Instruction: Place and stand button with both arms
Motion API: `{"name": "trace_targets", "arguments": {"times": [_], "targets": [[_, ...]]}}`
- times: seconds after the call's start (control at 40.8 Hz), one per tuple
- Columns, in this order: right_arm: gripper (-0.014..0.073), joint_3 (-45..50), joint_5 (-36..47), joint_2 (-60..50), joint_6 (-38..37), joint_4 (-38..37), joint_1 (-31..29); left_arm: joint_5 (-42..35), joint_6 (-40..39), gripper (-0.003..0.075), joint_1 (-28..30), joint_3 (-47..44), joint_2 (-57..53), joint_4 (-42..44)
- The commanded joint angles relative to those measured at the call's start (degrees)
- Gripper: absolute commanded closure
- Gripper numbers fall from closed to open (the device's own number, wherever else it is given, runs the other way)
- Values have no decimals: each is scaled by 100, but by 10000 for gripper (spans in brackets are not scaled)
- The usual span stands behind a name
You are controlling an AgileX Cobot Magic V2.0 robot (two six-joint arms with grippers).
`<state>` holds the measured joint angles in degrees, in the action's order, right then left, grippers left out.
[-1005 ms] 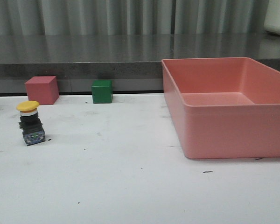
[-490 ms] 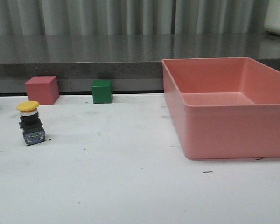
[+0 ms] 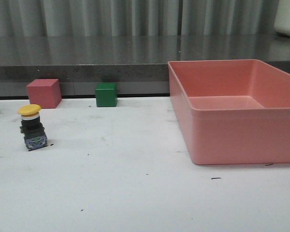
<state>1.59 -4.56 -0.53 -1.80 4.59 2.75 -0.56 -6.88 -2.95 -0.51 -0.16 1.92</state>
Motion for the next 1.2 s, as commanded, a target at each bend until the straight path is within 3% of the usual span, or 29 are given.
{"name": "trace_targets", "arguments": {"times": [0.0, 1.177], "targets": [[662, -19, 552, -119, -1, -65, -23, -434, -46, 740, 8, -85, -125, -45], [662, -19, 820, -113, -1, -65, -23, -434, -46, 740, 8, -85, -125, -45]]}}
